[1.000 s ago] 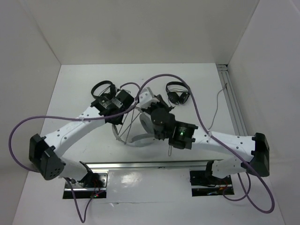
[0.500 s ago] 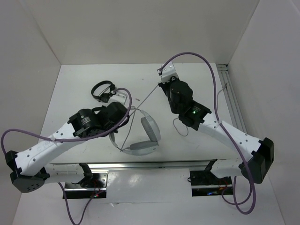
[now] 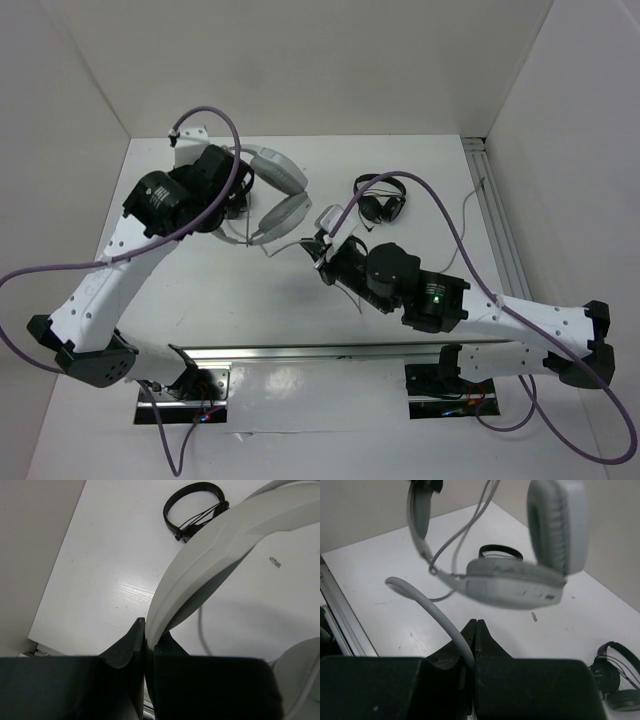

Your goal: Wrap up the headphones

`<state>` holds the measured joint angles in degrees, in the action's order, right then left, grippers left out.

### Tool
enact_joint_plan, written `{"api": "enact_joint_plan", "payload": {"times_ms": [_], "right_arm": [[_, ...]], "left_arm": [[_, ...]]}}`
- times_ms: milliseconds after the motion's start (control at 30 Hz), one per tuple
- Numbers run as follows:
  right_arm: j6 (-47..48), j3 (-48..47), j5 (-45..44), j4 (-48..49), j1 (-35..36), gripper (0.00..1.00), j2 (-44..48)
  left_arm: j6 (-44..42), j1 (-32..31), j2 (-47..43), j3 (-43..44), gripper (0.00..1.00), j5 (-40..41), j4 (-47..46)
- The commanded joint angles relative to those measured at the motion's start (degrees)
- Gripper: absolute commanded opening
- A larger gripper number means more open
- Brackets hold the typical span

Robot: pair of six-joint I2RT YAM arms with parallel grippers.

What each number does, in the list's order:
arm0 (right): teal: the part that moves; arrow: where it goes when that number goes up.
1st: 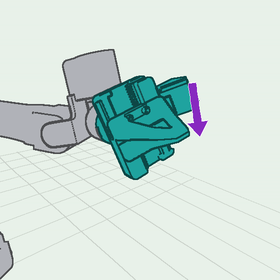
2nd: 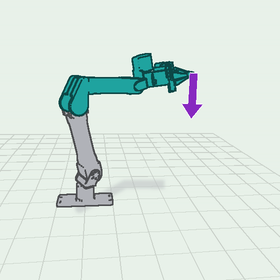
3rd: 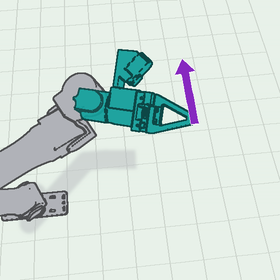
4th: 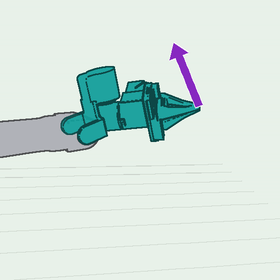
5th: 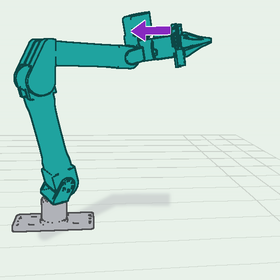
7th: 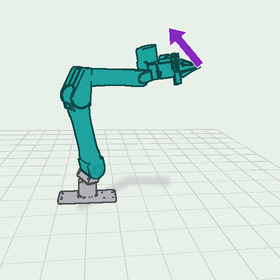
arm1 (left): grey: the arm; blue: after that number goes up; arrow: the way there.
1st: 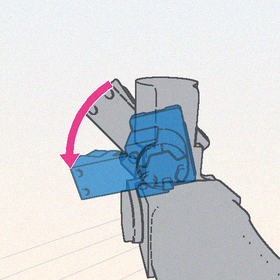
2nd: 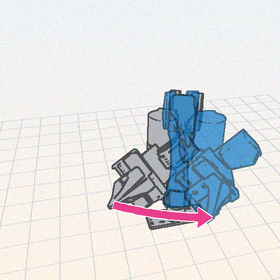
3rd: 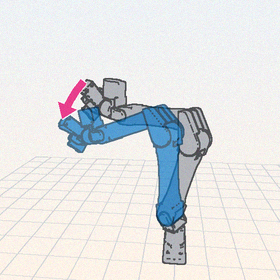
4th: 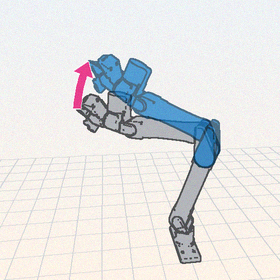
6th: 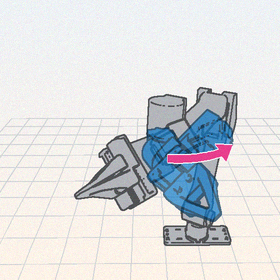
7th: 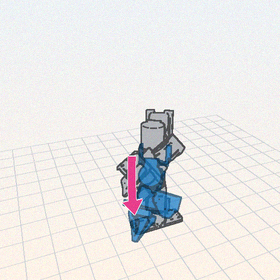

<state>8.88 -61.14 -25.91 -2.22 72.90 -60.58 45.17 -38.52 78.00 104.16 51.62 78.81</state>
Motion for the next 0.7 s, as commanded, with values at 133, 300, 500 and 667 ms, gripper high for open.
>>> {"api": "enact_joint_plan", "payload": {"times_ms": [133,300,500,667], "right_arm": [[-2.3,2.0,-0.1,-3.7,0.9,0.00,-1.2],[-2.8,0.3,3.4,-4.9,1.5,0.00,0.7],[-4.8,-2.0,12.7,-6.9,1.5,0.00,0.7],[-4.8,-1.3,10.5,-8.1,2.0,0.00,2.5]], "left_arm": [[-5.3,9.5,5.8,11.5,0.00,-12.4,-9.0],[-3.8,12.2,5.7,7.6,0.00,-9.9,-9.0],[-2.3,17.7,3.1,1.5,0.00,-13.4,-14.0],[-5.5,18.9,5.2,-0.4,0.00,-14.4,-14.8]]}}
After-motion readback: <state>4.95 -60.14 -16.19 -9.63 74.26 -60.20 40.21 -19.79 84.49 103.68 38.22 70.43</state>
